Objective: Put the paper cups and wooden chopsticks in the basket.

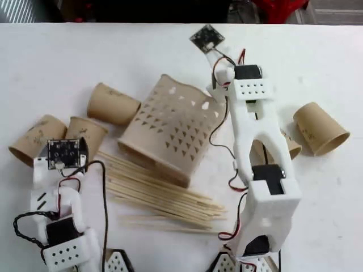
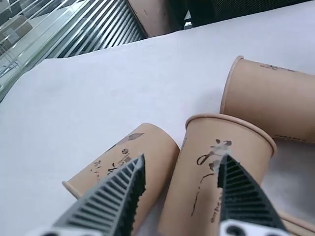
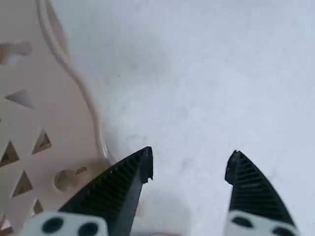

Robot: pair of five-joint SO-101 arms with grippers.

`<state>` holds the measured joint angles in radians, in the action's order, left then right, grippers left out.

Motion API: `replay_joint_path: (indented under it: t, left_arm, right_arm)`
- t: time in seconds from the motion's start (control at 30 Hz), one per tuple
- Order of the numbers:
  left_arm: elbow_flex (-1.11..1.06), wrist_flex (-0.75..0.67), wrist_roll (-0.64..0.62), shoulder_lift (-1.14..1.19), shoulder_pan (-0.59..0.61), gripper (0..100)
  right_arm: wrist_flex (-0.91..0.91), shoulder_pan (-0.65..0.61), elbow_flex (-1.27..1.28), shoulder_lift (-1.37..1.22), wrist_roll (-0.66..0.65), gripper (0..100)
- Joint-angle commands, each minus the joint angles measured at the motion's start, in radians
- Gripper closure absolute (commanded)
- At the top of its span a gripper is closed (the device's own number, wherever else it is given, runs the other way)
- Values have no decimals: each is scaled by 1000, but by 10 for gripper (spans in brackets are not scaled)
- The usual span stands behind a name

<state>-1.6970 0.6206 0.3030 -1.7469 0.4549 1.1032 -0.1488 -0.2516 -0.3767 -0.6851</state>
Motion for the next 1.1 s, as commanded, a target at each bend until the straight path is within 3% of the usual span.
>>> replay_joint_path:
  t: [0.0, 0.33, 0.67, 1.07]
  left_arm:
    - [0, 3, -11, -5, -10, 756]
    - [0, 17, -9, -5, -15, 756]
    - [0, 17, -9, -5, -15, 756]
    - [0, 17, -9, -5, -15, 756]
  right_arm:
    - [41, 1, -91, -31, -58, 755]
    - [274, -1, -328, -225, -72, 758]
    - [591, -35, -534, -255, -72, 758]
    - [613, -61, -540, -182, -72, 758]
